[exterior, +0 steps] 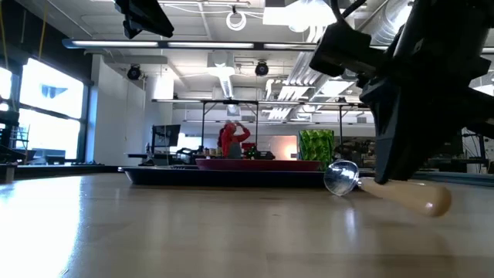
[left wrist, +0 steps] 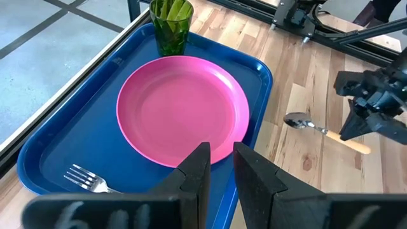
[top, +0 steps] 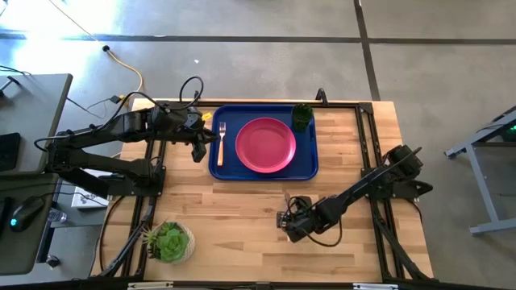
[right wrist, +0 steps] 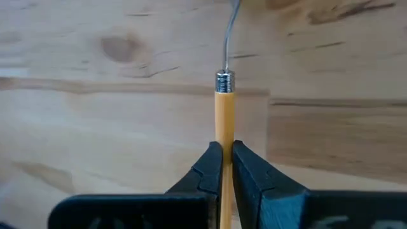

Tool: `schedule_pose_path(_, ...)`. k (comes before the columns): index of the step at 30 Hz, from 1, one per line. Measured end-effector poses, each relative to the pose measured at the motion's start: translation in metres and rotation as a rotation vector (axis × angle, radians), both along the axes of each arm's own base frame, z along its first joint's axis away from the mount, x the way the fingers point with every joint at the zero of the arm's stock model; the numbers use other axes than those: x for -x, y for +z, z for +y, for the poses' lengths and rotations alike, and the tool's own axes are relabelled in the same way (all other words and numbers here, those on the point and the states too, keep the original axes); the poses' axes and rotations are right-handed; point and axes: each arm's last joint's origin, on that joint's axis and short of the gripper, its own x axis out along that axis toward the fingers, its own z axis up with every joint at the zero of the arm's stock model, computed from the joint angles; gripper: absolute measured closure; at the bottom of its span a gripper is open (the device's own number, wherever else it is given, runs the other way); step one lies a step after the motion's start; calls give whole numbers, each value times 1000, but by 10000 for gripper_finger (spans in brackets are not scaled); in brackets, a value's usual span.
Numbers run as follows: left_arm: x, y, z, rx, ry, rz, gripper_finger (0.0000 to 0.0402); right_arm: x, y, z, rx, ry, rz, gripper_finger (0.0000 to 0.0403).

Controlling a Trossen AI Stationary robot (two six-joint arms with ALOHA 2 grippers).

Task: Pick and place plate/cup/fork/spoon on tray
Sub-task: Put the yellow spoon between the fork and plate on the blue serving tray

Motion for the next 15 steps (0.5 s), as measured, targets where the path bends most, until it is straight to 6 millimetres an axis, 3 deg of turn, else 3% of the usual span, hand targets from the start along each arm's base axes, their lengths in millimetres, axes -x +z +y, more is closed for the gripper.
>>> schedule_pose_path(15,0,0,0,1,0,1,342,-9,-3,-17,-63,1,60,390)
